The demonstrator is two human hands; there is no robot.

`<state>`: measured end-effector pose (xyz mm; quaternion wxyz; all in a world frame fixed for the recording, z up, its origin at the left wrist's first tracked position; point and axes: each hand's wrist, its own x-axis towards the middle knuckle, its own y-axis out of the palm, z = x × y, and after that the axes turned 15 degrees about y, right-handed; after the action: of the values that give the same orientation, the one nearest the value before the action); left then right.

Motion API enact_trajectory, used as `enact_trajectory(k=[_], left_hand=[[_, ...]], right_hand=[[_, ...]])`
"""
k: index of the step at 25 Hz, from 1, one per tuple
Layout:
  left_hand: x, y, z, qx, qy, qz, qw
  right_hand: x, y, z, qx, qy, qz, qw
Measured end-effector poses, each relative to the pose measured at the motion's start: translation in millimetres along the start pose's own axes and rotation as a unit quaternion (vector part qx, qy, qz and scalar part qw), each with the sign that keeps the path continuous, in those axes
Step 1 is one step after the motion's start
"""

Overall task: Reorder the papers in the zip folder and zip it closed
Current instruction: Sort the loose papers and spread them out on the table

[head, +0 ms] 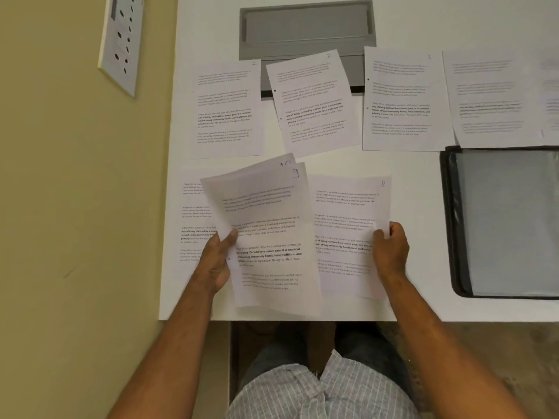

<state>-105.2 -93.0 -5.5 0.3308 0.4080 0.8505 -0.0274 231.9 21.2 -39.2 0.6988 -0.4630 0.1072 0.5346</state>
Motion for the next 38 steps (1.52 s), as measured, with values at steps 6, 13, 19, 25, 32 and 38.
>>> enact_trajectory(k=[6, 13, 19, 25, 32, 38], left_hand=[[4.1, -12.8, 7.3, -0.012, -0.002, -0.045, 0.999], [11.4, -20.1, 12.5, 0.029, 0.014, -0.067, 0.997], [11.0, -12.4, 10.7, 0.036, 0.035, -0.038, 0.998], [10.7, -14.1, 11.8, 0.043, 0.045, -0.029, 0.998], [6.4, -18.6, 13.4, 0.042, 0.036, -0.020, 0.998], [3.6, -19.9, 17.4, 0.054, 0.028, -0.008, 0.998]], right_hand=[[-12.0, -4.6, -19.0, -0.034, -0.007, 0.006, 0.999], [-18.0, 3.0, -24.3, -0.044, -0.012, 0.020, 0.999], [-30.2, 20.3, -24.4, -0.207, -0.126, -0.093, 0.966], [-16.9, 81.6, 7.3, -0.404, -0.382, 0.077, 0.827], [19.6, 112.9, 37.3, -0.481, -0.402, 0.070, 0.776], [23.6, 113.1, 47.5, -0.453, -0.419, 0.067, 0.784]])
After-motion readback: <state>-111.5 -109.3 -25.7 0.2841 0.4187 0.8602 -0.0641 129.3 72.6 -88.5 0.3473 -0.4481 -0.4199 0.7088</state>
